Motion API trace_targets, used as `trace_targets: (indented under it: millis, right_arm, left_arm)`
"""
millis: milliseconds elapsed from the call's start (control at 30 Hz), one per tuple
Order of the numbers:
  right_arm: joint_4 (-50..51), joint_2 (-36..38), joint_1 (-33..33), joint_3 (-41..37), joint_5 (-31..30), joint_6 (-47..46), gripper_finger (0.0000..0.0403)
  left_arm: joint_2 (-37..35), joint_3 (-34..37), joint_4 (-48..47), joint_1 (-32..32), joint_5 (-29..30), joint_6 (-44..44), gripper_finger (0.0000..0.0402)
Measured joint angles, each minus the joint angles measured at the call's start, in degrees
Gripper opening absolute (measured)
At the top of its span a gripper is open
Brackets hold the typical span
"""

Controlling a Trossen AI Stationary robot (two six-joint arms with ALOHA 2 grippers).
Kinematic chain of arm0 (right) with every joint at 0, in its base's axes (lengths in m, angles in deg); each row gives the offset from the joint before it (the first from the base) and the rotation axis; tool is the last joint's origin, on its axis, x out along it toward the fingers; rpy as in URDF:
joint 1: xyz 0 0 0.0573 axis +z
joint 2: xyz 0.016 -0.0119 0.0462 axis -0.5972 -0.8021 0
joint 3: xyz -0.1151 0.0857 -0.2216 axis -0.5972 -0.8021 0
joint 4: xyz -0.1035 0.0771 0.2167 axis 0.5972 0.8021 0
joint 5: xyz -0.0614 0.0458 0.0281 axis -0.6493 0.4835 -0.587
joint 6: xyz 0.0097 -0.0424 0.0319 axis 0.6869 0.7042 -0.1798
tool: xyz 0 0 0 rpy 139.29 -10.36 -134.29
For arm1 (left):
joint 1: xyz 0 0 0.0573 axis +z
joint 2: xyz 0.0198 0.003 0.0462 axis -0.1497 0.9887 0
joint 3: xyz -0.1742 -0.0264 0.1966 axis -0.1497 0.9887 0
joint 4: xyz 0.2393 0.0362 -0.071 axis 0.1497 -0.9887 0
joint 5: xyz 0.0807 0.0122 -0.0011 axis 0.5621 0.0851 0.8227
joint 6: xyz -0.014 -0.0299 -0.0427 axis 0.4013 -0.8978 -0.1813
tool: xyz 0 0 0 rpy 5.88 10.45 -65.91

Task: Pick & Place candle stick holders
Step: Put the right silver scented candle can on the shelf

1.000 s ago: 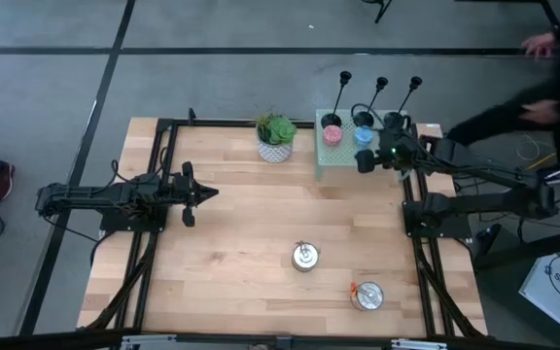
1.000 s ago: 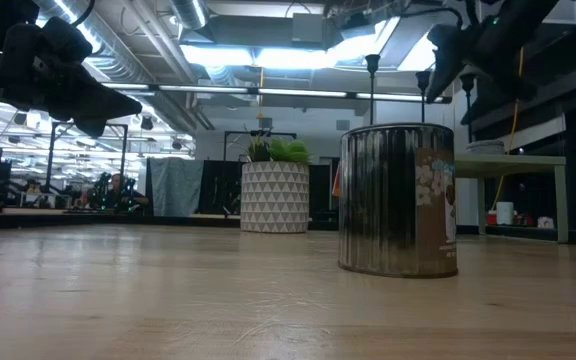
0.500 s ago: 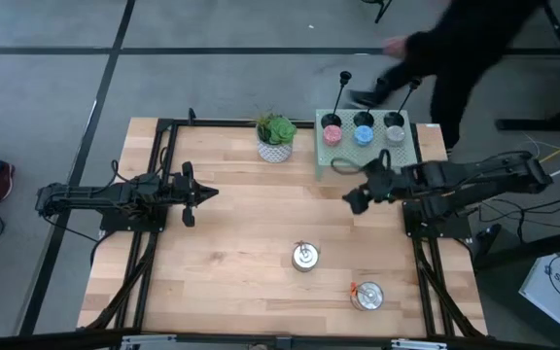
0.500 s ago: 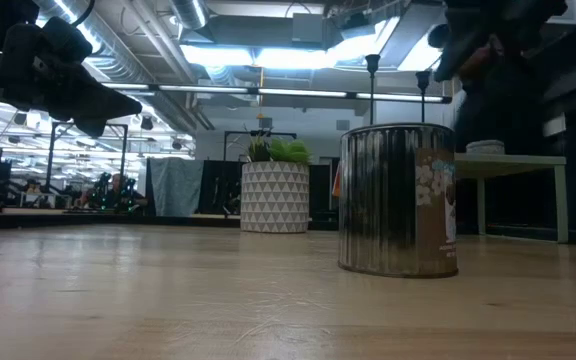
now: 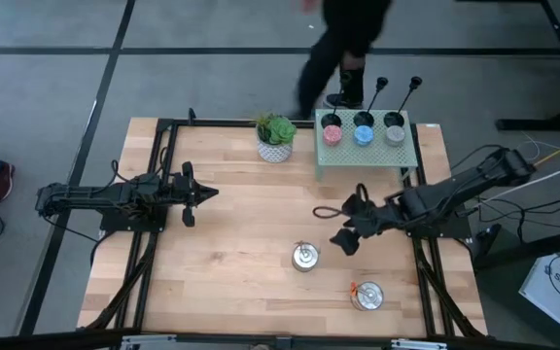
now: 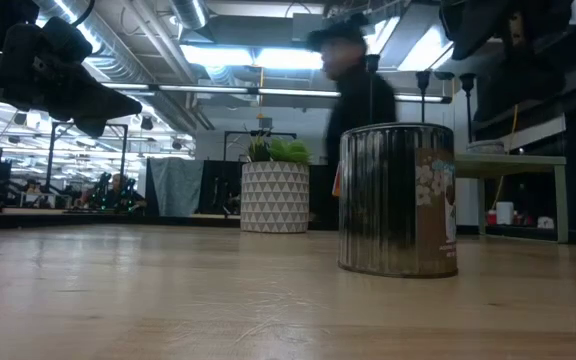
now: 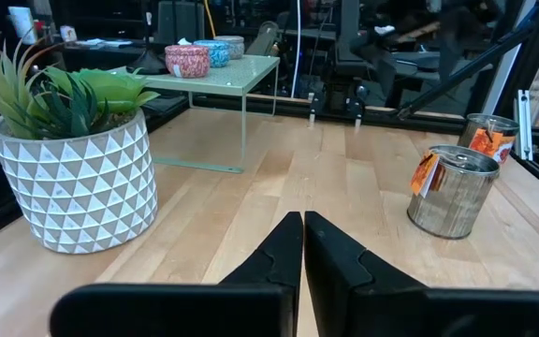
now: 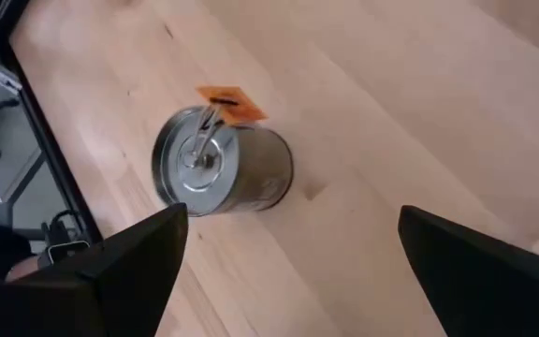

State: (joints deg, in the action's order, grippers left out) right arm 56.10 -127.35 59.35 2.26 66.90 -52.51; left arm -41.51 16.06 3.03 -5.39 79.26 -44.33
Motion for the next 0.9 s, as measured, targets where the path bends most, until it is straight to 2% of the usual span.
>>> trace_targets:
  millis: [167,300,633,900]
  right_arm:
    - [-2.9,-3.5,0.3,0.0,0.0,0.7,0.0387]
    - [-3.5,-5.1,-0.1,0.0,0.0,6.3,0.0387]
    - [-5.0,-5.7,-0.1,0.0,-0.3,7.0,0.0387]
    - [-4.8,-5.7,-0.1,0.0,-7.9,16.2,0.0387]
  left_arm:
    - [0.0,0.0,0.0,0.0,0.0,0.0,0.0013]
    - [0.0,0.0,0.0,0.0,0.0,0.0,0.0010]
    - [0.0,0.0,0.0,0.0,0.0,0.0,0.0013]
    - [0.0,0.0,0.0,0.0,0.0,0.0,0.0008]
